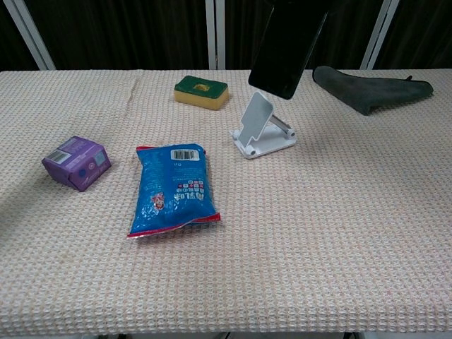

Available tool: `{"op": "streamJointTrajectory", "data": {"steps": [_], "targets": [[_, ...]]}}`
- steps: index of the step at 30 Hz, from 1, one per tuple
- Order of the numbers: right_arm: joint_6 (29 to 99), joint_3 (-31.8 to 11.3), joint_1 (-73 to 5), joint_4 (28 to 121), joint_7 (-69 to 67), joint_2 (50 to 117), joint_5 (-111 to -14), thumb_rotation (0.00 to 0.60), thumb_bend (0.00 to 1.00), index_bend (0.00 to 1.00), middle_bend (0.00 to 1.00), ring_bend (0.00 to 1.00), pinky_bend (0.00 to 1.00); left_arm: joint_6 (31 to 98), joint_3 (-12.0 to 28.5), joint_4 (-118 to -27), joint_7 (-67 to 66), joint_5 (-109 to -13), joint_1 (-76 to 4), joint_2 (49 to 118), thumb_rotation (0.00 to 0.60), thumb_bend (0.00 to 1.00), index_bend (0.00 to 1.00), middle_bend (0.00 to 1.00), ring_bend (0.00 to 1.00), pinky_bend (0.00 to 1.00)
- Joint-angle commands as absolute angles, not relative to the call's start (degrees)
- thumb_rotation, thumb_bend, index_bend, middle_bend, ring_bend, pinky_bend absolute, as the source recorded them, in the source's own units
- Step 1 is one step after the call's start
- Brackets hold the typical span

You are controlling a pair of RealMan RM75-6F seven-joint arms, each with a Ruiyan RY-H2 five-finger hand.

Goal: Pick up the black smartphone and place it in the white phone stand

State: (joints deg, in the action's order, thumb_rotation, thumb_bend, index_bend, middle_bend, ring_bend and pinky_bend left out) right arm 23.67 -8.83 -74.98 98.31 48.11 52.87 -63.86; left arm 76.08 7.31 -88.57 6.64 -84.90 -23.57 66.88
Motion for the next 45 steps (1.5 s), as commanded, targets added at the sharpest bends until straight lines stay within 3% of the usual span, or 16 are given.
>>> {"op": "streamJointTrajectory", "data": {"steps": [1,10,15,28,45], "targets": [[29.1,-2.3,-79.9,99.7,57.0,55.7,-52.5,0.600,0.68,0.84,0.70,0.59,0.41,76.0,7.3,-88.3,6.9,-85.0,-23.5,66.9,0.600,0.07,0.13,0.11,0.08,0.20],[41.7,6.8,-88.9,105.3,71.9,59.9,-32.6,0.600,0.69,0.84,0.70,0.59,0.41,75.8,7.3,-87.6,8.1,-85.0,-23.4,66.7,0.600,0.07,0.13,0.11,0.08,0.20],[47.9,9.2,-92.7,107.3,77.1,63.2,-23.9,0.600,0.68,0.84,0.70,0.59,0.41,75.8,7.1,-87.0,8.6,-85.1,-23.3,66.8,0.600,0.07,0.12,0.11,0.08,0.20],[60.6,9.4,-95.7,108.3,83.0,71.3,-15.0,0.600,0.68,0.84,0.71,0.61,0.42,76.2,7.0,-86.0,10.2,-85.2,-22.6,66.3,0.600,0.07,0.12,0.10,0.08,0.20],[68.3,7.4,-96.5,107.3,89.7,78.8,-8.3,0.600,0.68,0.84,0.71,0.61,0.42,77.3,6.9,-85.7,10.8,-86.0,-22.0,65.9,0.600,0.07,0.12,0.10,0.08,0.20]]}}
